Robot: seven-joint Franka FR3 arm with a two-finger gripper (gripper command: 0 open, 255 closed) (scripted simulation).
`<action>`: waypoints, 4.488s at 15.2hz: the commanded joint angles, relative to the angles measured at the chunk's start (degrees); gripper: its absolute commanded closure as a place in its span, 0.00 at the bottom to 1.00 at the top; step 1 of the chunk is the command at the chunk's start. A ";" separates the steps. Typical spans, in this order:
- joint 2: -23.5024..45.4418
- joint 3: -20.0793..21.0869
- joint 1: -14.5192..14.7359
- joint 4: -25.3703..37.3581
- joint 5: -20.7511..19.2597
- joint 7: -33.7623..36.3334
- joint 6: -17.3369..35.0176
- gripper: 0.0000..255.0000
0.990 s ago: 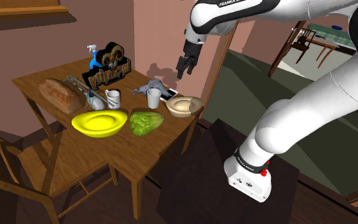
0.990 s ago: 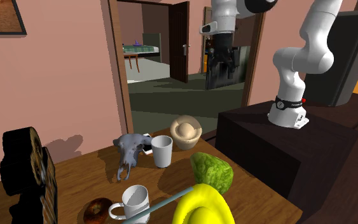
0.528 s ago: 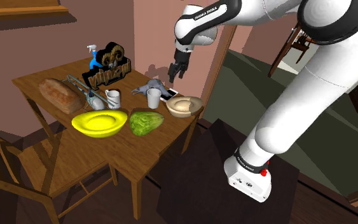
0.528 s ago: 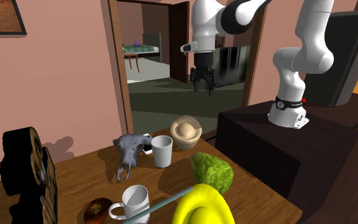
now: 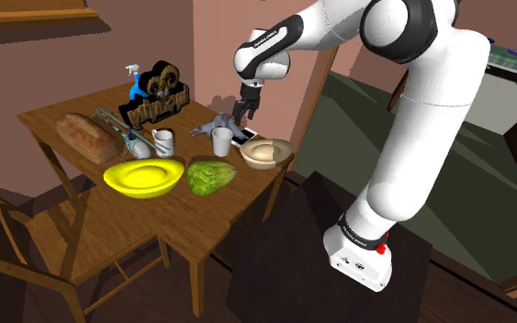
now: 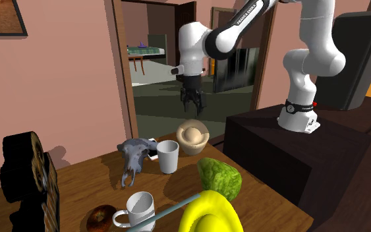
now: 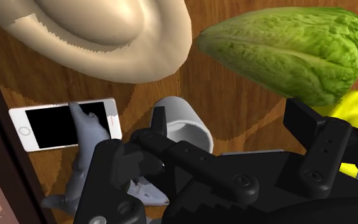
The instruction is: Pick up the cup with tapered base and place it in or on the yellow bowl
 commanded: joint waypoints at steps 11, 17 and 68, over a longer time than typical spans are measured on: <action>28.23 1.60 -4.48 28.28 2.95 -3.63 -0.98 0.00; 33.96 2.12 -5.10 33.07 3.29 -3.80 -0.06 0.00; 21.31 0.29 -3.92 33.16 0.87 -1.36 -12.66 1.00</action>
